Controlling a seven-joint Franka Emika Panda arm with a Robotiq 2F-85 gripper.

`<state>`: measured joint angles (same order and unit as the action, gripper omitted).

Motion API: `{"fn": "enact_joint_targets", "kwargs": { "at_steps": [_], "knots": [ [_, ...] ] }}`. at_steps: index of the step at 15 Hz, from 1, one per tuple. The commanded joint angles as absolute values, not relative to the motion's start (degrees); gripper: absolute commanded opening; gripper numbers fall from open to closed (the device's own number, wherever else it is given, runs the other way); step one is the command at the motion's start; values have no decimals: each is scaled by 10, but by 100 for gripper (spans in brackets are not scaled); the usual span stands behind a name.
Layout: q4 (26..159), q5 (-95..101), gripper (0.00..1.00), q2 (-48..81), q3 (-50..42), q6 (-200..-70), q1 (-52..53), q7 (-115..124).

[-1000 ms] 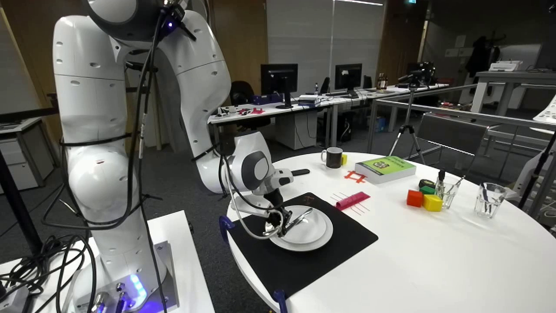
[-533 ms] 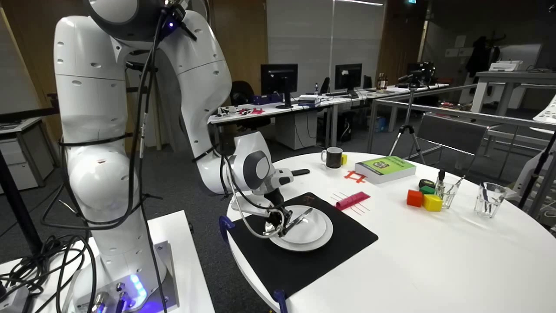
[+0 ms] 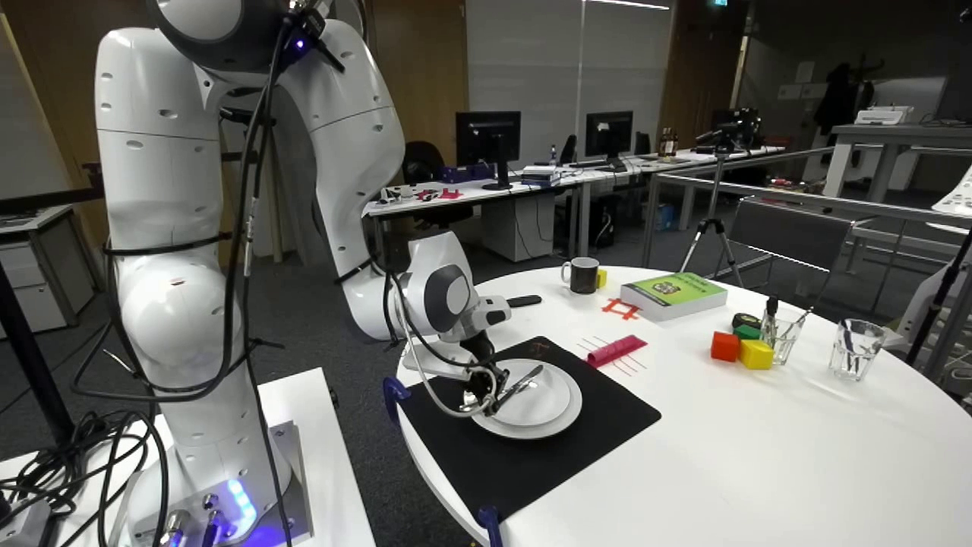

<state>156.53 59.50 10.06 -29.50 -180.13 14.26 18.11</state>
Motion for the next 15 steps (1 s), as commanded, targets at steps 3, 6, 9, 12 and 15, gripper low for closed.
{"fn": "enact_joint_targets", "kwargs": {
  "at_steps": [3, 6, 9, 12, 15],
  "knots": [
    [1579, 640, 4, 85, -311, -1790, 145, 167],
    [1574, 671, 4, 81, -325, -1786, 149, 183],
    [1571, 695, 4, 75, -339, -1788, 152, 203],
    [1567, 716, 4, 72, -346, -1785, 156, 224],
    [1569, 721, 4, 72, -343, -1779, 158, 244]
  ]
}}
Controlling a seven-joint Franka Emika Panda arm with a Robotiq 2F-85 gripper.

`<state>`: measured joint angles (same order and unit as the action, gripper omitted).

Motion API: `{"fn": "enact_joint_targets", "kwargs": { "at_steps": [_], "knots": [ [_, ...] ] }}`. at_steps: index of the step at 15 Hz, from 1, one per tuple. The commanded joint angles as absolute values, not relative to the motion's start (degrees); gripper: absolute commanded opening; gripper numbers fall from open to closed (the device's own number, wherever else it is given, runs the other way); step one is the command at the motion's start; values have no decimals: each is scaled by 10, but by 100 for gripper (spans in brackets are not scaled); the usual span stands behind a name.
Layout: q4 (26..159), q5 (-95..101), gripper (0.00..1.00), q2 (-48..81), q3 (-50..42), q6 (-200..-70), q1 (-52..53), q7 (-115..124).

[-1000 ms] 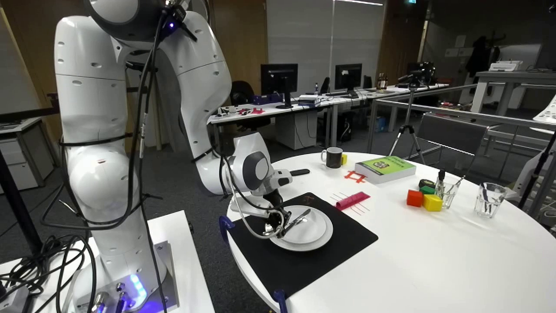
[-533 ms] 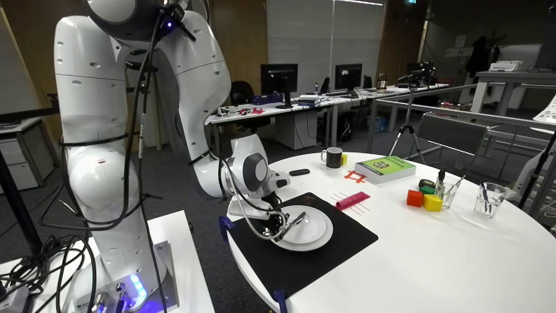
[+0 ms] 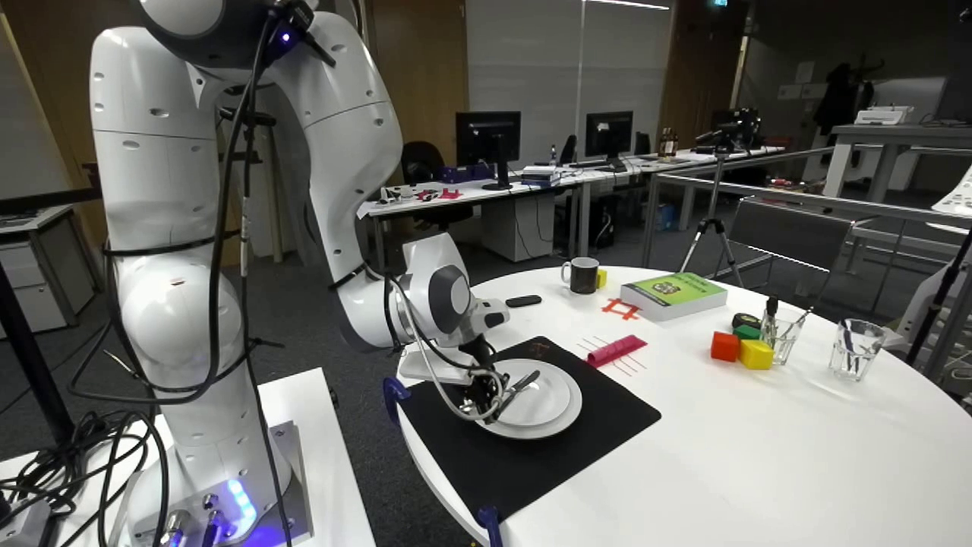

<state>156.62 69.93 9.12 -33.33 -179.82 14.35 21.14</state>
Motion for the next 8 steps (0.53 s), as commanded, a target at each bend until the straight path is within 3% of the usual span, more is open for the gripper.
{"fn": "enact_joint_targets", "kwargs": {
  "at_steps": [1, 8],
  "knots": [
    [1570, 721, 4, 72, -343, -1775, 159, 252],
    [1570, 728, 4, 75, -339, -1739, 179, 327]
  ]
}}
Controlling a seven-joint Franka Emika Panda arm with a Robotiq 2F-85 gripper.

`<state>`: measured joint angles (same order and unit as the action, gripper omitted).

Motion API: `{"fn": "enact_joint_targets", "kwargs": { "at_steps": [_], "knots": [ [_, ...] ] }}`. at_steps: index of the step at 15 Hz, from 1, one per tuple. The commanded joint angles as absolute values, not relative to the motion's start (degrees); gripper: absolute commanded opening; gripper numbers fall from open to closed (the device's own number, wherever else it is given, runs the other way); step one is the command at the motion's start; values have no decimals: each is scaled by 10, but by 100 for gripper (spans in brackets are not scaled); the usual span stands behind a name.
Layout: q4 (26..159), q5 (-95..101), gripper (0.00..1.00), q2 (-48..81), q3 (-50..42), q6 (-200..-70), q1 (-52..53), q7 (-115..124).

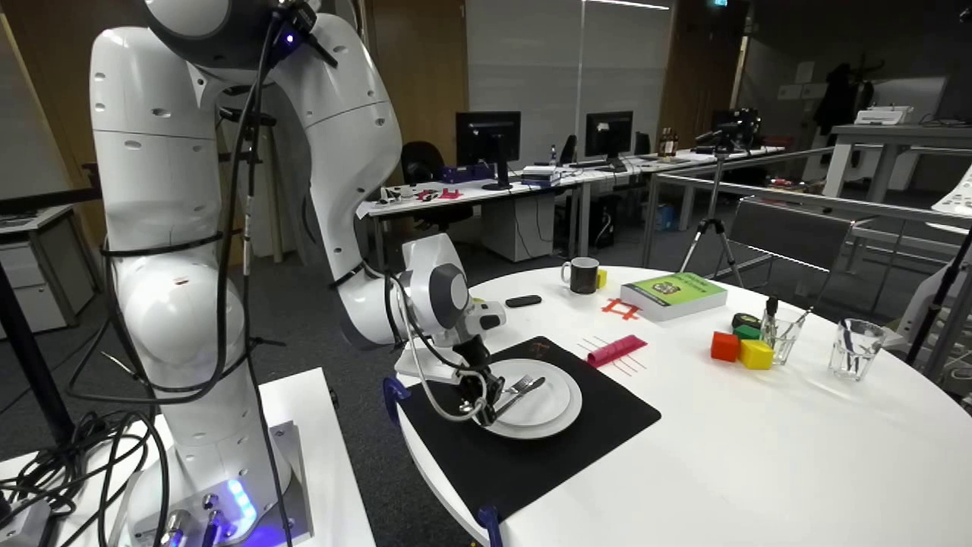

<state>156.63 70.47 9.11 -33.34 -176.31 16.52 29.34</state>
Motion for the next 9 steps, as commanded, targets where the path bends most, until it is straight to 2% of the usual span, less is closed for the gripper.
{"fn": "enact_joint_targets", "kwargs": {
  "at_steps": [1, 9],
  "knots": [
    [1569, 728, 4, 78, -338, -1736, 181, 330],
    [1564, 735, 4, 89, -336, -1734, 199, 326]
  ]
}}
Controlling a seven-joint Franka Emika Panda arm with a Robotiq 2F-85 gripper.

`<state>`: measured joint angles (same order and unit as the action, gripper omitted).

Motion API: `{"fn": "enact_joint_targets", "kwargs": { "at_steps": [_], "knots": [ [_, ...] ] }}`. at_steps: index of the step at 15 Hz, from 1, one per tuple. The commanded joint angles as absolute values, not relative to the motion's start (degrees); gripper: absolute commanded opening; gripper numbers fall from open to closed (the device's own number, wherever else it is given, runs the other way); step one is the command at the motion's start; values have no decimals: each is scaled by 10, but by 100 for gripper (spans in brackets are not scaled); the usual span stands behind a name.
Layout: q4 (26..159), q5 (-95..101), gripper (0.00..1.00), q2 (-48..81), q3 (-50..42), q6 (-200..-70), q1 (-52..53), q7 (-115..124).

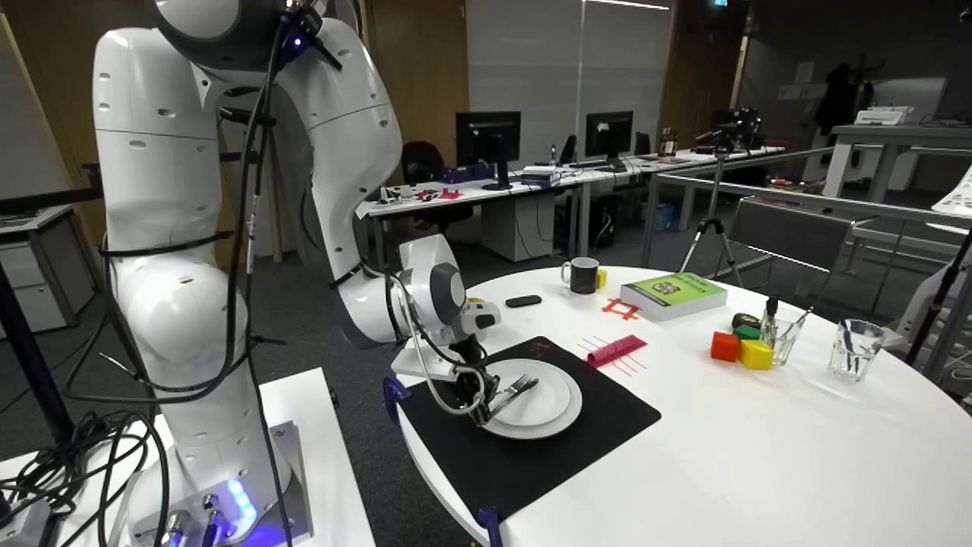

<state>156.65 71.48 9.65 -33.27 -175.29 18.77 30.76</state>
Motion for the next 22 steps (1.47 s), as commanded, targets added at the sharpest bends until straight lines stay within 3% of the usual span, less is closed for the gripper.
{"fn": "enact_joint_targets", "kwargs": {
  "at_steps": [1, 2, 3, 5, 12, 22],
  "knots": [
    [1564, 736, 4, 89, -337, -1733, 200, 327],
    [1564, 736, 4, 89, -337, -1733, 200, 327],
    [1564, 735, 40, 89, -337, -1733, 200, 327],
    [1564, 735, 49, 89, -337, -1731, 200, 327],
    [1564, 738, 100, 87, -338, -1735, 199, 326],
    [1567, 756, 100, 77, -349, -1799, 186, 329]
  ]
}}
